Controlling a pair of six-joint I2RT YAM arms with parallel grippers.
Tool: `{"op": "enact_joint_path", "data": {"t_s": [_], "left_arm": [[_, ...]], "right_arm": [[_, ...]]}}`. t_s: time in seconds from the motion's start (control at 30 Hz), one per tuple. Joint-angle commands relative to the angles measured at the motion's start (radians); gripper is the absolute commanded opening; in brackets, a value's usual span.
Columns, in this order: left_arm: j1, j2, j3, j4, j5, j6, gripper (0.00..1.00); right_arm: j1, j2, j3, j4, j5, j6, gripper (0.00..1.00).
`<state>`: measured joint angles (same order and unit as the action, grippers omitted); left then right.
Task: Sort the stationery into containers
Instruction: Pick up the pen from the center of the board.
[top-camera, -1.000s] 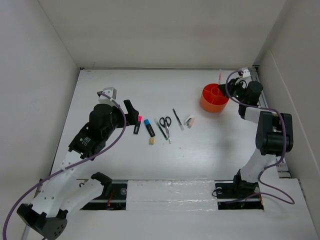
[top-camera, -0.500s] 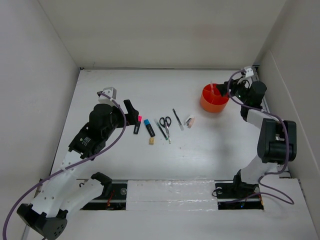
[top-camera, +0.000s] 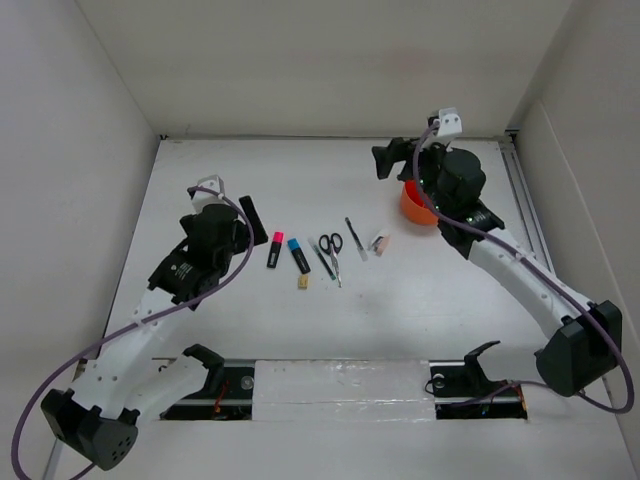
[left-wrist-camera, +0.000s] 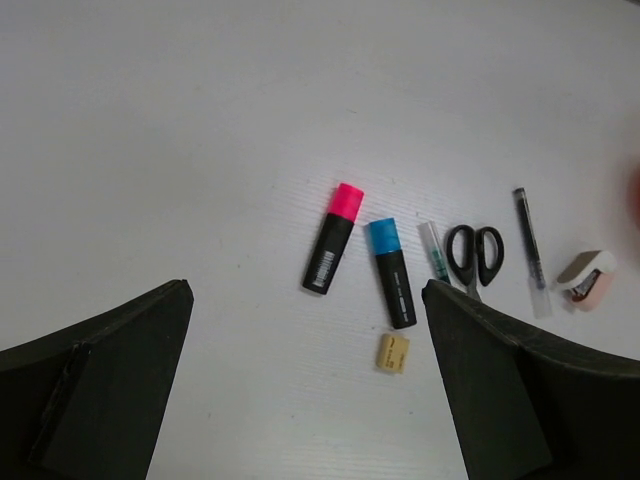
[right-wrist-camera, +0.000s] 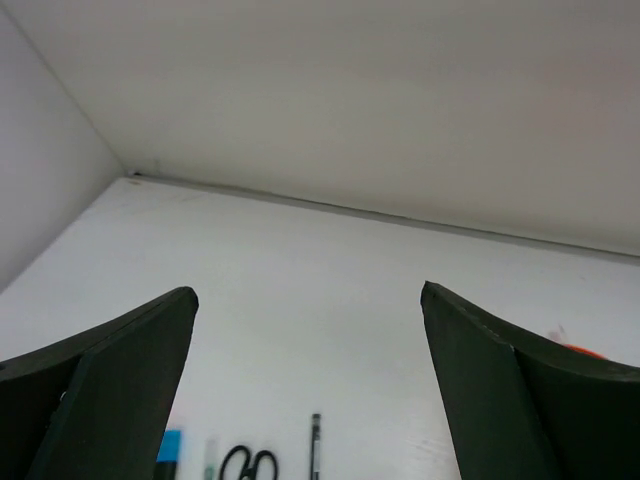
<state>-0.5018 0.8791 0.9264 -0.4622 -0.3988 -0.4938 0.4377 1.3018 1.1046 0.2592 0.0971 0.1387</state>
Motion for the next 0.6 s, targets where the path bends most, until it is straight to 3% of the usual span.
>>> {"op": "enact_joint_path", "data": {"t_s": [0.0,0.1,0.17,0.37,0.57], "left_arm": [[0.003,-0.005,0.042,-0.033,-0.1,-0.057,1.0],[0.003,-0.015,0.042,-0.043,-0.132,-0.069,1.0],[0.003,-0.035,0.042,-0.055,-0.146,-0.083,1.0],[0.003,-0.088,0.042,-0.066,-0.193,-0.117,1.0],[0.003,-0.089,0.042,-0.066,-0.183,-0.117,1.0]], "right_arm": [[0.003,-0.016,-0.018,-0.14,0.019,0.051,1.0],[-0.007,-0.029,-0.055,-0.063,-0.217,0.11,1.0],[0.019,0.019,-0.046,-0.083,-0.276,0.11,1.0],[0.3,0.118,-0.037,-0.228,-0.005,0.105,0.97],[0.299,0.324,0.06,-0.385,0.085,0.128,0.91]]}}
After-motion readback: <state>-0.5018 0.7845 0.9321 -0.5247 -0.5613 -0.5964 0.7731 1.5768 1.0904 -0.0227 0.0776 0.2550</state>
